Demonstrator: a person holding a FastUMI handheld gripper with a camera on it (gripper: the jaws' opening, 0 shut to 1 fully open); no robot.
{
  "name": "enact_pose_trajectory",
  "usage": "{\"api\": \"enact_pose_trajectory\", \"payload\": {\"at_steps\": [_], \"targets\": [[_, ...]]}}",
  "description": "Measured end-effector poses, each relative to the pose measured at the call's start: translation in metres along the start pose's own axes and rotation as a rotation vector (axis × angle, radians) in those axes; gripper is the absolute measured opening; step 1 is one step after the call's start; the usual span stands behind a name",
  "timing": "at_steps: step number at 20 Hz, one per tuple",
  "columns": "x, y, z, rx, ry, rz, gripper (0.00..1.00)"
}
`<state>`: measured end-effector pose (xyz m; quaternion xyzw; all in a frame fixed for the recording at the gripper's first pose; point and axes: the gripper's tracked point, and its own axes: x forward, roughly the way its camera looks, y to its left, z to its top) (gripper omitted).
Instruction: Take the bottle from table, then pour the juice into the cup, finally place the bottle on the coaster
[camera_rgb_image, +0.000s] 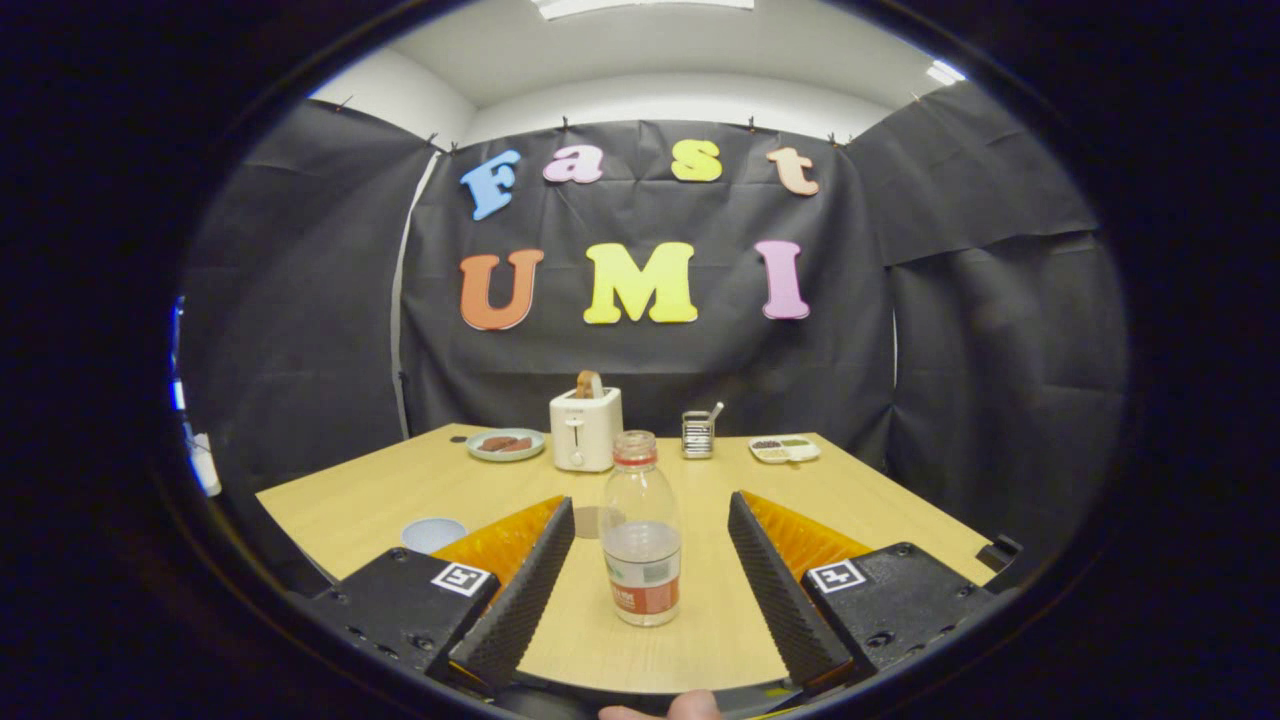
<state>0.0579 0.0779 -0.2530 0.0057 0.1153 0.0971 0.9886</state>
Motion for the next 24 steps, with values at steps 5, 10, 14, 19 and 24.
{"api": "enact_pose_trajectory", "payload": {"at_steps": [5, 10, 14, 19, 24], "targets": [[0.017, -0.001, -0.026, -0.004, 0.032, -0.013, 1.00], [0.041, -0.001, -0.045, 0.012, 0.076, -0.019, 1.00], [0.061, -0.001, -0.066, 0.021, 0.125, -0.023, 1.00], [0.080, -0.001, -0.079, 0.016, 0.156, -0.037, 1.00], [0.091, 0.000, -0.080, 0.034, 0.154, -0.042, 1.00]]}}
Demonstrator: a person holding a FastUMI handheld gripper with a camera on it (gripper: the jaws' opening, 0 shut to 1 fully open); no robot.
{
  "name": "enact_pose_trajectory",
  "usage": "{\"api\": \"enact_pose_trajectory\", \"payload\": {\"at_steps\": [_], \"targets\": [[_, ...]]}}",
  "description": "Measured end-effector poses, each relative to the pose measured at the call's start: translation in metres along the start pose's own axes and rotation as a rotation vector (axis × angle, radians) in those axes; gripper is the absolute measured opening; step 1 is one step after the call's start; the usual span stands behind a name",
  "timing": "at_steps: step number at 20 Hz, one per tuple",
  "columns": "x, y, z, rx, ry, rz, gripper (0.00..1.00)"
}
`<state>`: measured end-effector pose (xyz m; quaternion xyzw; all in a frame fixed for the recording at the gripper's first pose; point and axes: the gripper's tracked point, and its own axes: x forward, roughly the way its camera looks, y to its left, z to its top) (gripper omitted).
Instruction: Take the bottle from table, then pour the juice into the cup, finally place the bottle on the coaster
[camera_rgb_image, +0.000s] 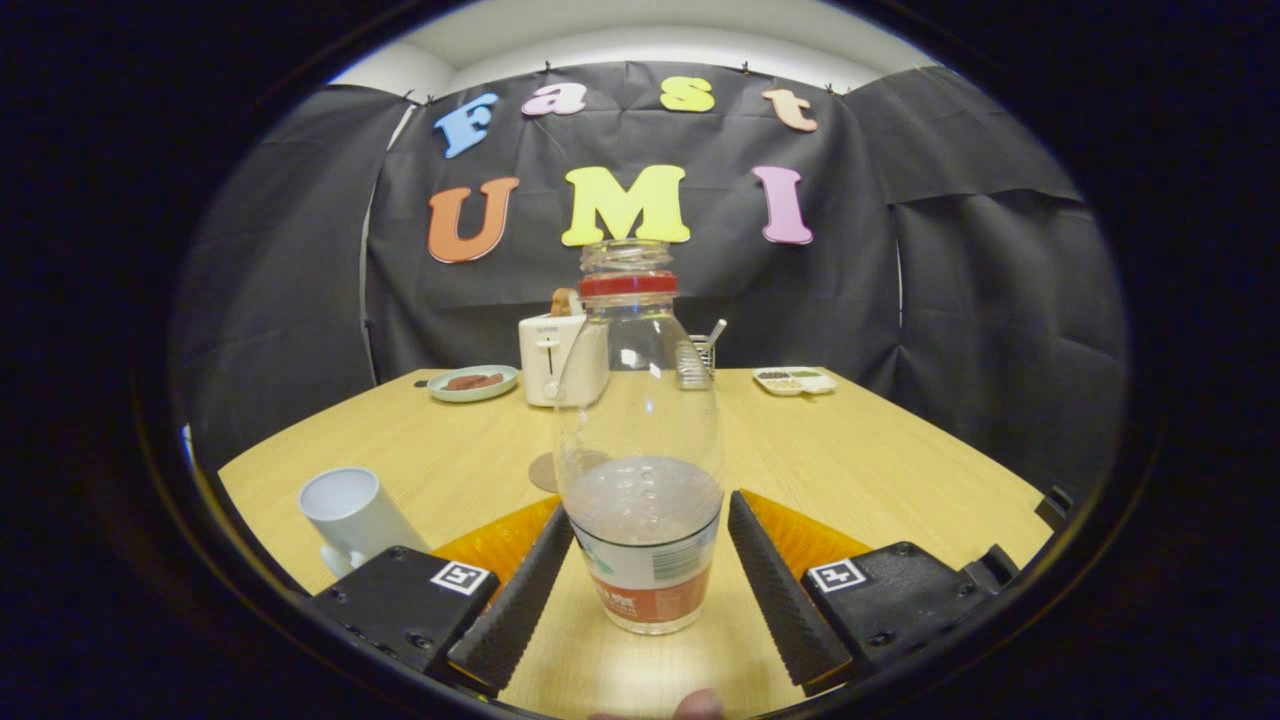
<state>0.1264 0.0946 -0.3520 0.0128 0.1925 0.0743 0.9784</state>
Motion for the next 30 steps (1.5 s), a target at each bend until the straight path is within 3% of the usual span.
{"api": "enact_pose_trajectory", "payload": {"at_steps": [4, 8, 16, 23, 30], "targets": [[0.003, 0.001, -0.001, 0.008, 0.005, -0.001, 0.98], [0.001, 0.000, 0.003, 0.005, -0.005, -0.008, 0.89], [-0.003, 0.005, 0.017, -0.076, -0.017, -0.019, 0.81], [-0.005, 0.008, 0.051, -0.436, -0.113, -0.120, 0.79], [0.007, 0.034, 0.047, -0.778, -0.129, -0.111, 0.79]]}}
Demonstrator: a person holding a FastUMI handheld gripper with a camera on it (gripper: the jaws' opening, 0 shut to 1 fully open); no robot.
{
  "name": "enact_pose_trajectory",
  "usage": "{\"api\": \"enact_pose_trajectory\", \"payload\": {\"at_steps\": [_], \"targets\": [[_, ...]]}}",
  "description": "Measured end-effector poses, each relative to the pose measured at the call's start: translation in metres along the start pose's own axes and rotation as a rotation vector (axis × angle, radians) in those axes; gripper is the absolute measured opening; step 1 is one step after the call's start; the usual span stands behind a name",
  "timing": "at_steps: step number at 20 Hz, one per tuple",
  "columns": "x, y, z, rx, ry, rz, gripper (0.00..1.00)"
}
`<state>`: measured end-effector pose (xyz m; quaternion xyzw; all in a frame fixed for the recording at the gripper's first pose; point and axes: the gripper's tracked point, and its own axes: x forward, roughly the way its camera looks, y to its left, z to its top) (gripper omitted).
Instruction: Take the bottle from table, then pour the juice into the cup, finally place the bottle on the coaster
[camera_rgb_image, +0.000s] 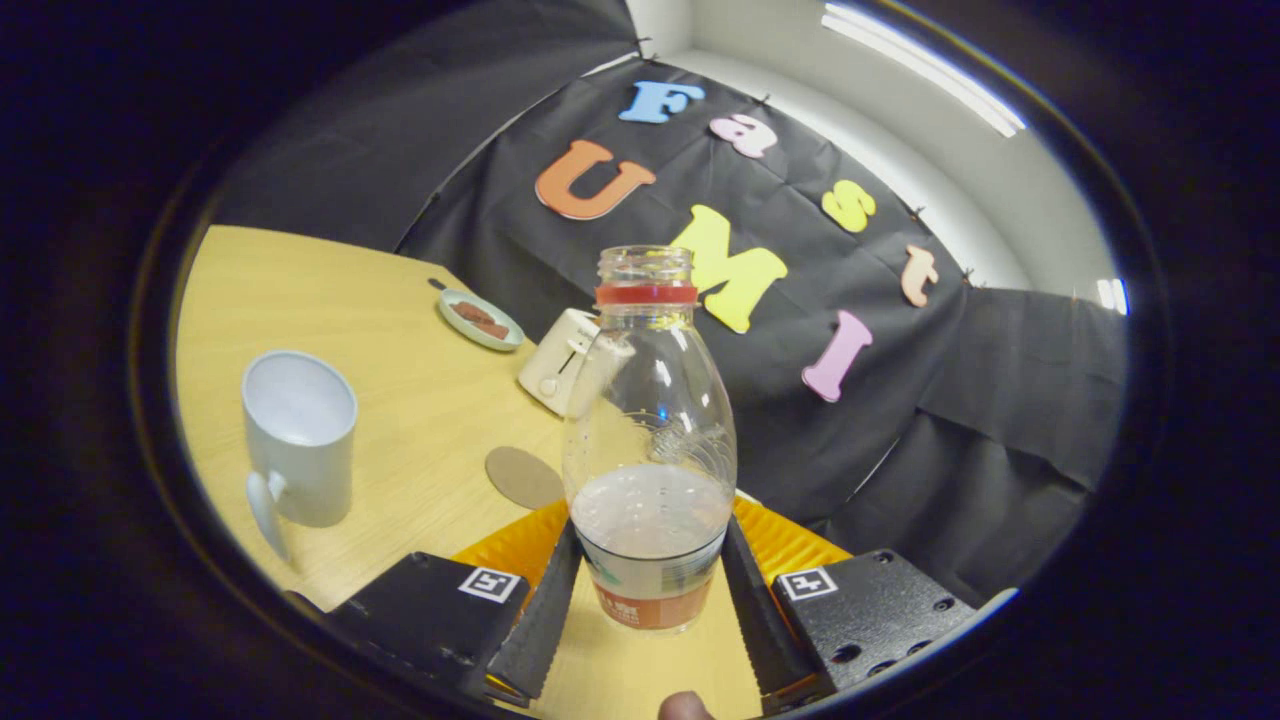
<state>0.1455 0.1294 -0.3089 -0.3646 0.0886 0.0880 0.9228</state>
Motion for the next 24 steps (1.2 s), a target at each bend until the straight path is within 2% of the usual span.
{"api": "enact_pose_trajectory", "payload": {"at_steps": [5, 11, 19, 24], "targets": [[-0.001, 0.011, -0.002, -0.197, -0.007, 0.010, 0.79], [-0.004, 0.021, 0.011, -0.482, -0.087, -0.037, 0.78], [-0.001, 0.025, 0.017, -0.711, -0.118, -0.046, 0.78], [-0.004, 0.021, 0.020, -0.811, -0.124, -0.058, 0.78]]}}
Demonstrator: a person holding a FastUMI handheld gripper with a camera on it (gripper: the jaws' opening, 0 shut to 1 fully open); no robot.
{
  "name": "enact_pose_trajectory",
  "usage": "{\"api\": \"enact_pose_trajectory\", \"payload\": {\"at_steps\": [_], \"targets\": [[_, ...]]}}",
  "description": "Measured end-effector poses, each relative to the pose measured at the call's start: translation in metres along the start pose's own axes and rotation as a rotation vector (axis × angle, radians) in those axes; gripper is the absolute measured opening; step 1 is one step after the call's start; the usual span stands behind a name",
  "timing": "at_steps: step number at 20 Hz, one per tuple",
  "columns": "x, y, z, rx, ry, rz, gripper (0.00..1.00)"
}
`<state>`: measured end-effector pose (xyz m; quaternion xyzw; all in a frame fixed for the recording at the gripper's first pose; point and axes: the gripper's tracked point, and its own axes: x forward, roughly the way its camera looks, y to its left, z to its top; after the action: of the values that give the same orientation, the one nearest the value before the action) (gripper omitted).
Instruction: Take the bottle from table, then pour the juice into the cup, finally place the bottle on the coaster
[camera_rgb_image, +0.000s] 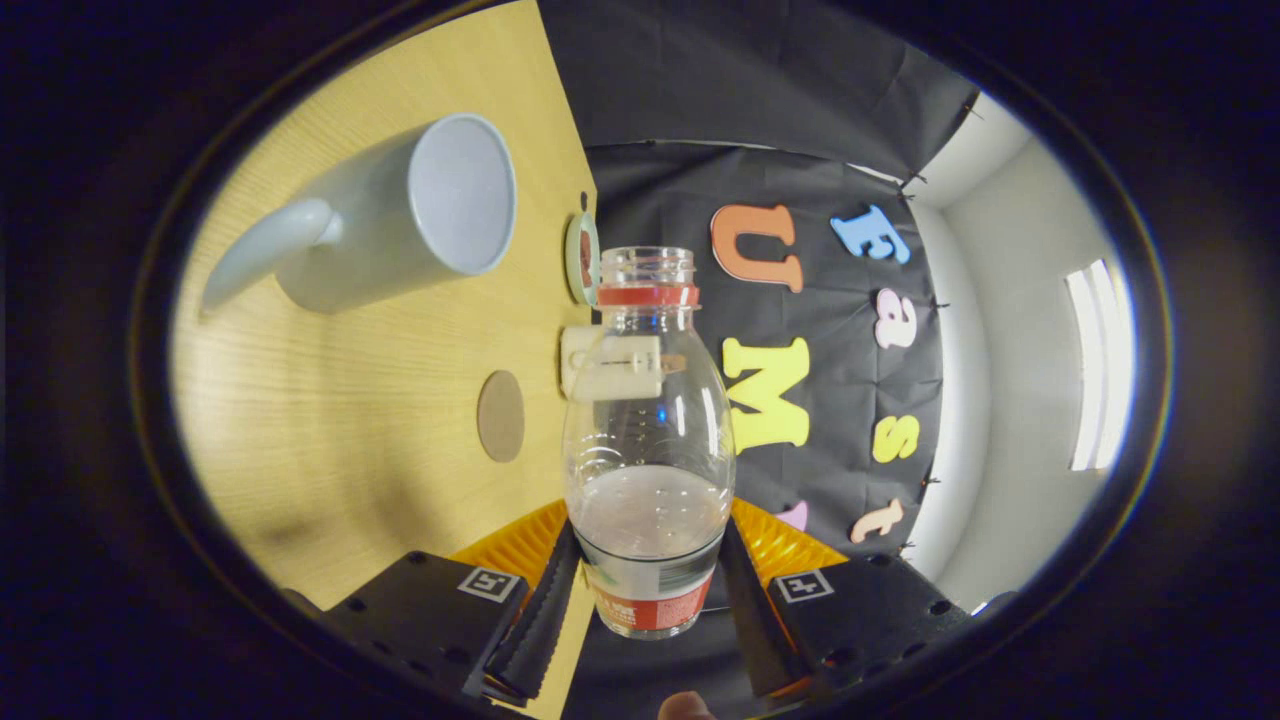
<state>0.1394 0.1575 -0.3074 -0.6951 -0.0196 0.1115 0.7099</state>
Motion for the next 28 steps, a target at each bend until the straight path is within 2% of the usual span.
{"api": "enact_pose_trajectory", "payload": {"at_steps": [5, 13, 28], "targets": [[0.001, -0.001, 0.003, -0.095, -0.009, -0.004, 0.78], [0.006, -0.001, 0.018, -0.160, -0.038, -0.005, 0.78], [0.005, -0.017, 0.025, -0.212, -0.047, -0.035, 0.78]]}}
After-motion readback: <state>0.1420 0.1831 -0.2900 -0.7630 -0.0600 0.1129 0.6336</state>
